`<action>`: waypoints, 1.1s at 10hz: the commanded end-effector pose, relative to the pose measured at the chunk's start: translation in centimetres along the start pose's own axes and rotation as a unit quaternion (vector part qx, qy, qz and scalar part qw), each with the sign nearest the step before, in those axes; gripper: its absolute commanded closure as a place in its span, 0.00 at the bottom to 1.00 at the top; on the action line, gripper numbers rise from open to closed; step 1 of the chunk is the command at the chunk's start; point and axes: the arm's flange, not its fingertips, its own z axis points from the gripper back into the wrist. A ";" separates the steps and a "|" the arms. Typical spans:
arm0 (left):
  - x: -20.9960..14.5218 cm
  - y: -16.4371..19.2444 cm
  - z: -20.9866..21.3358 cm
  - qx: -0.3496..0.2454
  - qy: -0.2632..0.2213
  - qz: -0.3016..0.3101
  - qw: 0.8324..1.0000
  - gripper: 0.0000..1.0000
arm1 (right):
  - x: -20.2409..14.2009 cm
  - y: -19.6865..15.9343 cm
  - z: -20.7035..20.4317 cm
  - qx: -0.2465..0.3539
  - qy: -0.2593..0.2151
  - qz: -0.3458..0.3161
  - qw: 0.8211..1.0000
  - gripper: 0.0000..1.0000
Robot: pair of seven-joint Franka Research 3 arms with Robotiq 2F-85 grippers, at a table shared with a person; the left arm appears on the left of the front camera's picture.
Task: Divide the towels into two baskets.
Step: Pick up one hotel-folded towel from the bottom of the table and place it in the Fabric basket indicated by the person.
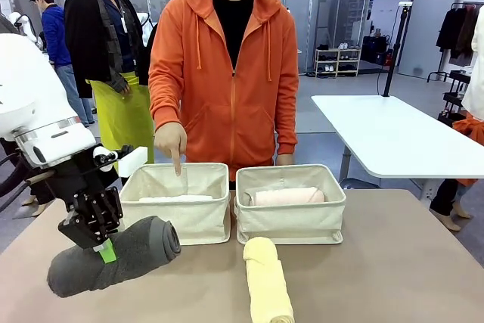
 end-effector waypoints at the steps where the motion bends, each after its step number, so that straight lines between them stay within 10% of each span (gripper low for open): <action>1: 0.0 -0.1 0.3 0.004 -0.002 -0.001 1.000 0.68 | -0.2 0.4 0.0 0.000 0.007 -0.001 1.000 0.00; 5: 5.5 7.1 5.6 0.154 0.129 -0.100 0.975 0.68 | -0.2 0.4 0.0 0.000 0.007 -0.001 1.000 0.00; 11: 5.9 21.1 4.3 0.224 0.153 -0.144 0.952 0.68 | -0.2 0.4 0.0 0.000 0.007 -0.001 1.000 0.00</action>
